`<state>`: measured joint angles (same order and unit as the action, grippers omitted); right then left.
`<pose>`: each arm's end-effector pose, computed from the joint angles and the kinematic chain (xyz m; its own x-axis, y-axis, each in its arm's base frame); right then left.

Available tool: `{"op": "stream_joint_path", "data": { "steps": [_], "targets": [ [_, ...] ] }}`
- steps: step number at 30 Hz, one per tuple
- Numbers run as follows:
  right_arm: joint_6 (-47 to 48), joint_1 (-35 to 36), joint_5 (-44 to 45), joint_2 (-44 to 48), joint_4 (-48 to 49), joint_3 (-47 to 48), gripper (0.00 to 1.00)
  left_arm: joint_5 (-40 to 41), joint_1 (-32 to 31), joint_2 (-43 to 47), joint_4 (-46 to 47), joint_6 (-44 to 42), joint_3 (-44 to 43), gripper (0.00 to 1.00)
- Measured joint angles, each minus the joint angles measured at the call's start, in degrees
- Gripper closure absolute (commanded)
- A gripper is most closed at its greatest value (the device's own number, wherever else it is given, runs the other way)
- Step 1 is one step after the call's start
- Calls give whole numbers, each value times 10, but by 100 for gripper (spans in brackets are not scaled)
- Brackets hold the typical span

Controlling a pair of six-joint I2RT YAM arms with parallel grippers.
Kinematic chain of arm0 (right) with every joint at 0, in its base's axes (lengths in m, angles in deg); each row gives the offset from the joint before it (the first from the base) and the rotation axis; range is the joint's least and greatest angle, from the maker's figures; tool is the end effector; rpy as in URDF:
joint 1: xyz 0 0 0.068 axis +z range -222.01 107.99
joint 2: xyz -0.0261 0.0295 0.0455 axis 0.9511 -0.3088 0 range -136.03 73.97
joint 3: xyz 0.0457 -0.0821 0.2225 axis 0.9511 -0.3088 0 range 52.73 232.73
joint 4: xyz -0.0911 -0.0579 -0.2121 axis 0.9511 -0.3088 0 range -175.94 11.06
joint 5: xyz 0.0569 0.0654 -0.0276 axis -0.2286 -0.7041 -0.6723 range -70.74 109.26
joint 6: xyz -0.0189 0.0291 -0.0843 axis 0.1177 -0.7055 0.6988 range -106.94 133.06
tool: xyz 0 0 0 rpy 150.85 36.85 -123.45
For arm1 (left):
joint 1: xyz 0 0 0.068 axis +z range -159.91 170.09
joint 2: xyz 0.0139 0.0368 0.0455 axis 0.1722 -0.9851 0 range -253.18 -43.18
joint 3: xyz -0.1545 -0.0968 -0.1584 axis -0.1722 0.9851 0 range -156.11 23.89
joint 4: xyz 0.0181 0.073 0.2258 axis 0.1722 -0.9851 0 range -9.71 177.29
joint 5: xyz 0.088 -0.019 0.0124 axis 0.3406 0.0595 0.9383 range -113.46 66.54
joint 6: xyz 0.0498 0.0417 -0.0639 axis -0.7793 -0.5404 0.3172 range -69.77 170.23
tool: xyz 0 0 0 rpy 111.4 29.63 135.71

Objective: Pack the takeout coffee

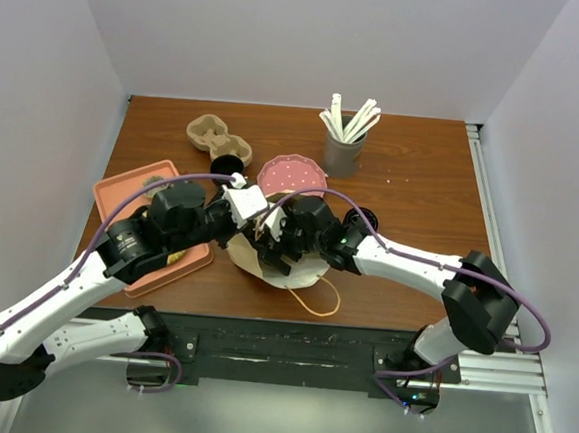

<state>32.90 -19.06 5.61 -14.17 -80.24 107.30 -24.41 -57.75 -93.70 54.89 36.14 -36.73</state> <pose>0.1983 0.2947 0.1857 -0.0212 -0.5754 -0.8176 -0.9562 0.2505 -0.1516 0.1485 -0.1659 0.3307 -0.0643 0.4336 -0.8988 0.7908 0.5715 0.2192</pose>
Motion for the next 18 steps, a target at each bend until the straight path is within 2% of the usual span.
{"op": "stream_joint_path", "data": {
  "steps": [5,9,13,17,18],
  "targets": [
    [3,0,2,-21,-10,19,12,7,2,0,-4,0,0,100],
    [2,0,2,-39,-21,36,9,11,3,0,-4,0,0,100],
    [2,0,-5,-56,-31,51,9,16,6,0,-3,0,0,100],
    [2,0,-9,-65,-39,59,16,18,6,0,0,0,0,100],
    [1,0,-8,-65,-41,59,21,16,6,0,2,0,0,100]
  ]
}}
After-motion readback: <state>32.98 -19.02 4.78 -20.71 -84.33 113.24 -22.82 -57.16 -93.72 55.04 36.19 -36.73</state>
